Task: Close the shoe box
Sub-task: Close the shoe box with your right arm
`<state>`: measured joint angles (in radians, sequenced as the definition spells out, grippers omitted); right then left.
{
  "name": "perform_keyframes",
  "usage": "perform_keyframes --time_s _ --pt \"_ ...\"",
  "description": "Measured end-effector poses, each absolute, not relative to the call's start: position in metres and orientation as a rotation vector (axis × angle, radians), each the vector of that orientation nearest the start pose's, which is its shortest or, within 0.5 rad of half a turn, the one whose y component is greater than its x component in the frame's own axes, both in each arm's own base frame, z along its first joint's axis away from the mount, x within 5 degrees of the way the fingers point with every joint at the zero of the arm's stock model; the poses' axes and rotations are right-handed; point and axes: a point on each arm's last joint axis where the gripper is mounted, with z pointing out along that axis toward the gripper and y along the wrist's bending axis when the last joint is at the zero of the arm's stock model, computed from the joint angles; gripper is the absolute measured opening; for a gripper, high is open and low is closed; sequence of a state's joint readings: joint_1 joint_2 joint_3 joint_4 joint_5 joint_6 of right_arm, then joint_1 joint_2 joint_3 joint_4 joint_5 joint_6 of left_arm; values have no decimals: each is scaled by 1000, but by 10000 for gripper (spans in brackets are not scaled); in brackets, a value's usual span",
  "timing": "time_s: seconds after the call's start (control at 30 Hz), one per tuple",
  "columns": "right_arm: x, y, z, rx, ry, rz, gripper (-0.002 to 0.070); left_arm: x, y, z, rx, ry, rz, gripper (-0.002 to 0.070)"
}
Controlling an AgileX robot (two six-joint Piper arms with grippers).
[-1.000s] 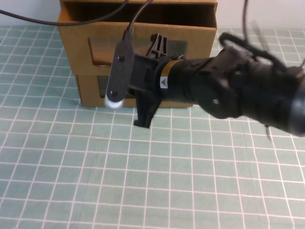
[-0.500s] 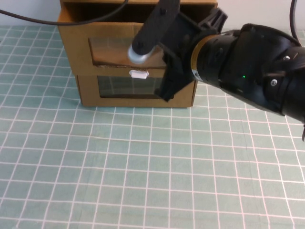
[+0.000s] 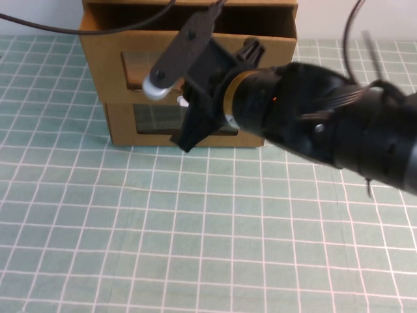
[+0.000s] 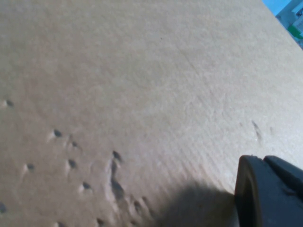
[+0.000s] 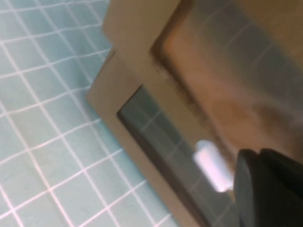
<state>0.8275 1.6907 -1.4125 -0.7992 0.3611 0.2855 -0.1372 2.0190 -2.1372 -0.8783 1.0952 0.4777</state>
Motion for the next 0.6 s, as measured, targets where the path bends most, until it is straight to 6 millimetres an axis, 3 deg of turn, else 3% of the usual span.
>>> perform_keyframes --time_s 0.2,0.4,0.6 --pt "298 293 305 -1135 1723 -34 -14 437 -123 391 523 2132 -934 -5" --pt "303 300 289 -1165 1733 -27 -14 437 -123 391 523 2132 -934 -5" --pt "312 307 265 -1298 1660 -149 -14 437 -123 391 523 2132 -934 -5"
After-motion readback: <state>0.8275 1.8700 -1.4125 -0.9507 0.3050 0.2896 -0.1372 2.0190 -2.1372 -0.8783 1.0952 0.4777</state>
